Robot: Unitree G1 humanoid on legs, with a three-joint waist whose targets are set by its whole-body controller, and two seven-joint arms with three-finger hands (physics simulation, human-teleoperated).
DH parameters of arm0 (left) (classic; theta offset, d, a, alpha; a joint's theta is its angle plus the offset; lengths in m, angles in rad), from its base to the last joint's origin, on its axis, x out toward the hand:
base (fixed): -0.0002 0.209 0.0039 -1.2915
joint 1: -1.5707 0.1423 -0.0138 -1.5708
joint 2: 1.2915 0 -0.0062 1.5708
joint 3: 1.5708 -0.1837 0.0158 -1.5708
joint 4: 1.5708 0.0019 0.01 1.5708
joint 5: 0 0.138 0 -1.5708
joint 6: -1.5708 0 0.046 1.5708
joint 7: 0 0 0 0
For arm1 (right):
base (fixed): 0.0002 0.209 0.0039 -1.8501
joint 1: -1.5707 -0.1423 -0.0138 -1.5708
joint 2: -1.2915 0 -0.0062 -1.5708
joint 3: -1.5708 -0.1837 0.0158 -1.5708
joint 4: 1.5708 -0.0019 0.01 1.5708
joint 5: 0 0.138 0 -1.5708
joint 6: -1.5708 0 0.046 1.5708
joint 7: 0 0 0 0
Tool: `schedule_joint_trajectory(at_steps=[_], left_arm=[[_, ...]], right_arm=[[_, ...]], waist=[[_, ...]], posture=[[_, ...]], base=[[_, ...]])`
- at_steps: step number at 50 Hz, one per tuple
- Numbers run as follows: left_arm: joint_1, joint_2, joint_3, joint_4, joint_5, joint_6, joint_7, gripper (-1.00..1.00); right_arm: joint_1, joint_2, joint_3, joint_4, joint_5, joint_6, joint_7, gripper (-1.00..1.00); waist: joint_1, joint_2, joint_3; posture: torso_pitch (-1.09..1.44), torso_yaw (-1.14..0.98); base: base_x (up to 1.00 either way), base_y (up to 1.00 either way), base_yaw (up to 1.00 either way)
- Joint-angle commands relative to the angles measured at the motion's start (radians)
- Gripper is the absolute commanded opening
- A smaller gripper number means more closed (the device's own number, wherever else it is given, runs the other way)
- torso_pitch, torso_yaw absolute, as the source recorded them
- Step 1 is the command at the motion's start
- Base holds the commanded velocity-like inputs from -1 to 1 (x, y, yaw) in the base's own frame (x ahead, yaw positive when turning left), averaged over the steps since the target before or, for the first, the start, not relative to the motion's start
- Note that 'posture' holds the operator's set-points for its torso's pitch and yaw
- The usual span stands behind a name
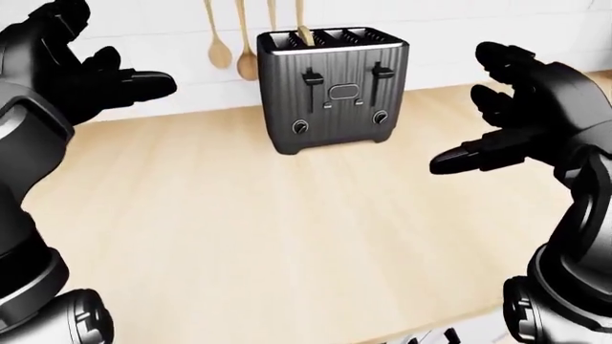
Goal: Push down the lever of the toaster to turn it on.
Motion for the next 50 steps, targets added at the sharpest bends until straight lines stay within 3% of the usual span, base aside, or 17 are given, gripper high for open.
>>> schedule_joint_trajectory(at_steps=[1,9,17,24,27,30,50], left_arm=[[-0.03,0.015,0.011,-0.019,0.002,-0.028,-0.003,1.0],[-0.032,0.014,0.012,-0.019,0.003,-0.021,-0.006,1.0],[-0.026,0.014,0.014,-0.022,0.004,-0.02,-0.011,1.0],[-0.025,0.006,0.017,-0.036,0.001,-0.023,-0.004,1.0],[-0.015,0.01,-0.011,-0.049,0.027,-0.035,-0.004,1.0],[-0.019,0.002,-0.012,-0.049,0.052,-0.036,-0.009,1.0],[-0.04,-0.024,0.002,-0.043,0.067,-0.015,-0.015,1.0]], right_arm=[[-0.027,-0.013,-0.014,-0.014,-0.023,0.0,0.004,1.0],[-0.027,-0.011,-0.012,-0.014,-0.062,0.0,0.038,1.0],[-0.05,0.01,0.008,0.001,-0.106,0.0,0.082,1.0],[-0.146,0.093,0.065,0.147,-0.036,-0.067,-0.018,1.0],[-0.215,0.16,0.076,0.277,-0.004,-0.149,-0.071,1.0],[-0.275,0.184,0.068,0.37,0.019,-0.199,-0.099,1.0],[-0.545,0.266,0.057,0.808,0.13,-0.424,-0.237,1.0]], waist=[[-0.002,0.004,-0.025],[-0.011,0.014,-0.062],[-0.013,0.023,-0.122],[-0.012,0.032,-0.159],[-0.011,0.038,-0.162],[-0.006,0.039,-0.16],[0.025,0.04,-0.144]], posture=[[-0.21,0.0],[-0.29,0.0],[-0.37,0.0],[-0.4,0.0],[-0.4,0.0],[-0.4,0.0],[-0.4,0.0]], base=[[0.0,0.0,0.0],[0.0,0.0,0.0],[0.0,0.0,0.0],[0.0,0.0,0.0],[0.0,0.0,0.0],[0.0,0.0,0.0],[0.0,0.0,0.0]])
